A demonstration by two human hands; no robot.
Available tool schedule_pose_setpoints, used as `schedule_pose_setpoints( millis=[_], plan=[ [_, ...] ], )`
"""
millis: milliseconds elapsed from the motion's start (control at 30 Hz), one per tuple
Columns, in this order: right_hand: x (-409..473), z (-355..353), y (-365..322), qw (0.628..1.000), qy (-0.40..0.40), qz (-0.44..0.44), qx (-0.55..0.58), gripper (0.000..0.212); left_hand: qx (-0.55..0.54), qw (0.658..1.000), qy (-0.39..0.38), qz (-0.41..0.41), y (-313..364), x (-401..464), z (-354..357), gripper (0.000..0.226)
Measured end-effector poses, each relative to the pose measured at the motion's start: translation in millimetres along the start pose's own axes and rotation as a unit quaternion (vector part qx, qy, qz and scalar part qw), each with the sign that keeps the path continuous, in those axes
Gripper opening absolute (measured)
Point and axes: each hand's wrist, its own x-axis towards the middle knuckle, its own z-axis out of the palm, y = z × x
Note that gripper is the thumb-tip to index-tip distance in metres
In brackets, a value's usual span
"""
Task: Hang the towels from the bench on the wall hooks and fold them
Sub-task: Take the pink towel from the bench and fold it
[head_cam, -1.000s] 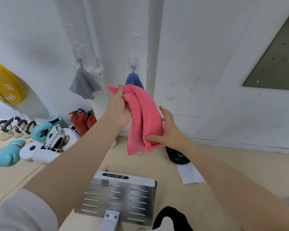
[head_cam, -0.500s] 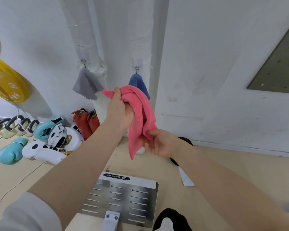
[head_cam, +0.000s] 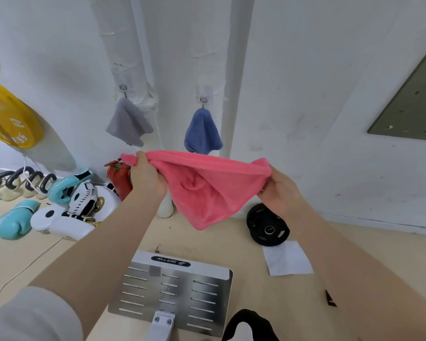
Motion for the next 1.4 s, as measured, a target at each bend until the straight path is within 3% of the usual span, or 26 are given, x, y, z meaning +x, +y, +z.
schedule_pose_setpoints(
  millis=[67, 100, 167, 200, 267, 333, 433, 533, 600, 667, 800, 933, 1100, 1233, 1300, 1400],
  plan=[
    [5, -2, -2, 0.999, -0.002, 0.032, -0.041, 0.017, -0.004, 0.999, -0.028, -0.021, -5, 6, -2, 0.027],
    [7, -1, -2, 0.99, 0.024, 0.055, -0.125, 0.015, -0.006, 0.998, -0.048, -0.034, -7, 8, -1, 0.025],
    [9, 1, 1, 0.925, 0.101, 0.076, -0.357, 0.019, 0.014, 0.993, -0.103, -0.051, -12, 7, 3, 0.022],
    [11, 4, 3, 0.891, 0.134, 0.052, -0.43, 0.029, 0.053, 0.989, -0.133, -0.047, -14, 4, 6, 0.021],
    [9, 24, 1, 0.892, 0.109, -0.048, -0.436, 0.024, 0.171, 0.967, -0.188, -0.016, -17, -6, 11, 0.019],
    [-1, 53, -3, 0.906, 0.01, -0.097, -0.412, 0.011, 0.311, 0.916, -0.244, 0.064, -18, -22, 15, 0.021],
    [-13, 85, -2, 0.856, -0.092, -0.117, -0.495, 0.021, 0.429, 0.814, -0.354, 0.168, -19, -38, 18, 0.026],
    [-14, 95, 4, 0.789, -0.054, -0.145, -0.595, 0.033, 0.484, 0.748, -0.407, 0.204, -20, -37, 18, 0.028],
    [-11, 94, 5, 0.767, -0.037, -0.159, -0.621, 0.027, 0.521, 0.727, -0.406, 0.189, -23, -32, 16, 0.018],
    [-7, 90, 3, 0.739, -0.047, -0.165, -0.651, 0.018, 0.549, 0.73, -0.374, 0.16, -25, -30, 13, 0.017],
    [6, 72, -4, 0.725, -0.031, -0.176, -0.665, 0.012, 0.484, 0.801, -0.347, 0.06, -19, -24, 8, 0.048],
    [22, 40, -17, 0.738, 0.024, -0.149, -0.657, 0.018, 0.444, 0.857, -0.262, -0.002, -9, -8, 2, 0.028],
    [28, 4, -34, 0.775, 0.089, -0.125, -0.613, 0.016, 0.492, 0.841, -0.202, 0.093, -3, 22, -10, 0.015],
    [31, 1, -35, 0.717, 0.102, -0.155, -0.672, 0.008, 0.548, 0.815, -0.11, 0.155, -11, 36, -11, 0.021],
    [31, 6, -33, 0.727, 0.104, -0.164, -0.659, 0.009, 0.512, 0.842, -0.089, 0.145, -12, 33, -6, 0.02],
    [21, 13, -31, 0.782, 0.089, -0.129, -0.603, 0.01, 0.426, 0.896, -0.085, 0.094, -14, 28, 1, 0.029]
  ],
)
